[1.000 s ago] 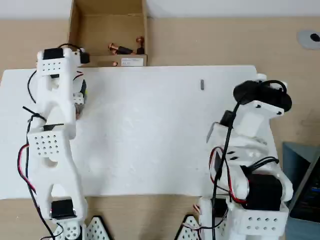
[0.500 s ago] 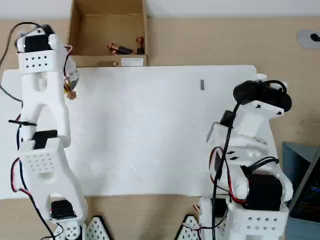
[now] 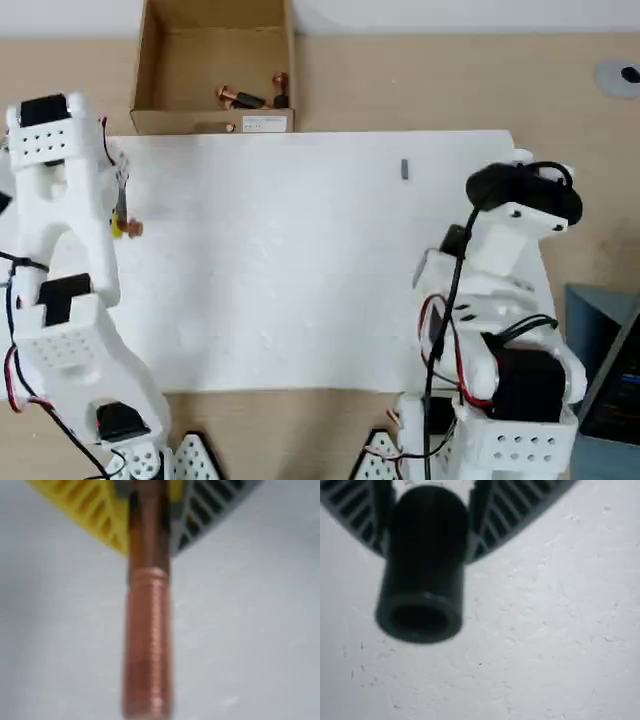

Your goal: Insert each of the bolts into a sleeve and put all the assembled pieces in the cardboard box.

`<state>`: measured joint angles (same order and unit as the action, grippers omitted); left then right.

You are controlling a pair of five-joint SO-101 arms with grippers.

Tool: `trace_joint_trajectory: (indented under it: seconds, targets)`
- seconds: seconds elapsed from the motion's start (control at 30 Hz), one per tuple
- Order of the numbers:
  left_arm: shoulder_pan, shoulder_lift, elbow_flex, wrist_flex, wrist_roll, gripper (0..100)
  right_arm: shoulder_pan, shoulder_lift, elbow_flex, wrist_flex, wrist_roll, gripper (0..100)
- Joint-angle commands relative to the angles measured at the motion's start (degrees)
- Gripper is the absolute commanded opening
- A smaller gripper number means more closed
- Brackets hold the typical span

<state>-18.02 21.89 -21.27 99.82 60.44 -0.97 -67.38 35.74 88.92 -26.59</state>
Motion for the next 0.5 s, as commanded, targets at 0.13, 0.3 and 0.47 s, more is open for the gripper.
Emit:
trace_joint_trajectory:
  seconds: [0.13, 0.3, 0.47]
  targets:
    - [-0.53, -6.11, 0.26, 0.53, 1.93, 1, 0.48, -0.4, -3.47, 0.0, -0.44, 0.9]
    - [0.44, -6.11, 0.35, 0.53, 1.76, 24, 0.4, -0.4, -3.47, 0.09, -0.44, 0.9]
    - [0.97, -6.2, 0.0, 0.53, 1.58, 26, 0.48, -0.4, -3.47, 0.18, -0.44, 0.9]
